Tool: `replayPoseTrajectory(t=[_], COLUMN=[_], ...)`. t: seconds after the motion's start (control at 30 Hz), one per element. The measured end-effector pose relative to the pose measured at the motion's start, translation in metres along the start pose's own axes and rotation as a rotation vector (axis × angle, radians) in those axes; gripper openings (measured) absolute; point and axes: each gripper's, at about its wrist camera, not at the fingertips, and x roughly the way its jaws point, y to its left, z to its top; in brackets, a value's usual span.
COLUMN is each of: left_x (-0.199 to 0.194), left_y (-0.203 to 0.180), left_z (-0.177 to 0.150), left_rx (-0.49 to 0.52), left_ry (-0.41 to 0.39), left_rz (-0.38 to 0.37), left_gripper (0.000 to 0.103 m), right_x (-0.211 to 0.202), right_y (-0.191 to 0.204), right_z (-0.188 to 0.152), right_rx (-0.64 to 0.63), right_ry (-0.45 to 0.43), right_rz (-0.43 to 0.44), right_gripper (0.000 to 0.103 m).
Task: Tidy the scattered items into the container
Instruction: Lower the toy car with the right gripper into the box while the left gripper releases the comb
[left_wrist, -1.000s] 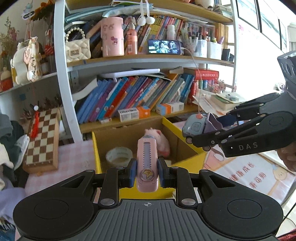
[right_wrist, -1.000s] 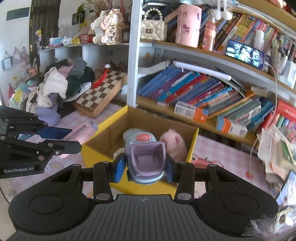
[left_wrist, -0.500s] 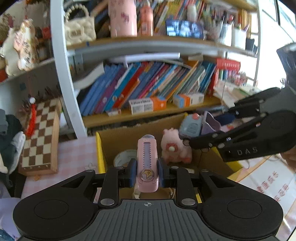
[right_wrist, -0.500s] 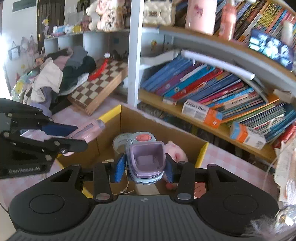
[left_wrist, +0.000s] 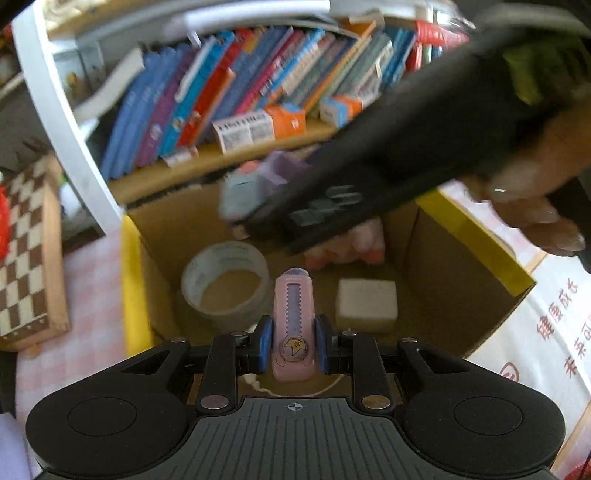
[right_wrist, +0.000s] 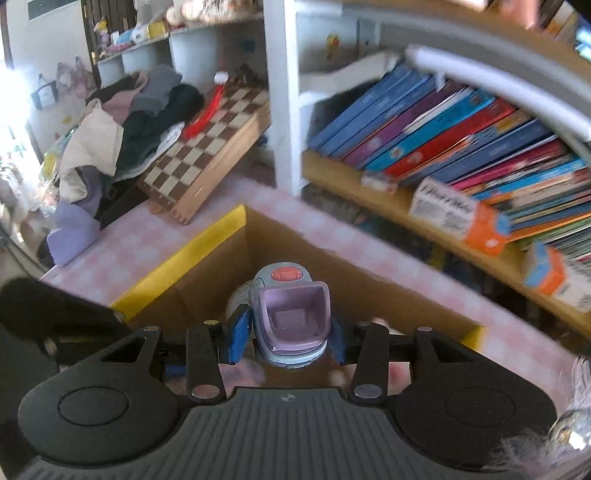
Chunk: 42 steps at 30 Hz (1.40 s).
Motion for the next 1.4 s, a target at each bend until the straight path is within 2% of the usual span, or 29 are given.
replayPoseTrajectory(t=[0.3, 0.53, 0.83, 0.87, 1.0, 1.07, 1.3, 1.4], left_x=[0.019, 0.027, 0.029, 0.028, 0.024, 0.019, -0.006, -0.018], left_y=[0.007, 0.011, 0.007, 0.006, 0.004, 0.002, -0.005, -0.010], left_z=[-0.001, -0.001, -0.002, -0.002, -0.001, -0.002, -0.004, -0.005], left_rx=[-0.028, -0.039, -0.042, -0.040, -0.030, -0.029, -0.022, -0.019], left_ry=[0.078, 0.108, 0.124, 0.120, 0.107, 0.098, 0.035, 0.002], left_rz=[-0.023, -0.035, -0.049, -0.049, -0.047, -0.041, -0.034, -0.032], left_gripper=[0.023, 0.023, 0.023, 0.026, 0.028, 0.032, 0.035, 0.040], right_x=[0.063, 0.086, 0.096, 0.097, 0.089, 0.084, 0.061, 0.049], right_y=[0.003, 0.004, -0.001, -0.001, 0.000, 0.002, 0.005, 0.008], right_z=[0.013, 0.015, 0.014, 0.013, 0.016, 0.018, 0.020, 0.019], right_rx=[0.013, 0.004, 0.016, 0.017, 0.019, 0.017, 0.021, 0.026], right_ry=[0.120, 0.159, 0.179, 0.179, 0.154, 0.143, 0.103, 0.087], right_rz=[0.050, 0.061, 0.063, 0.063, 0.077, 0.078, 0.078, 0.074], right_gripper=[0.041, 0.041, 0.042, 0.043, 0.052, 0.054, 0.057, 0.057])
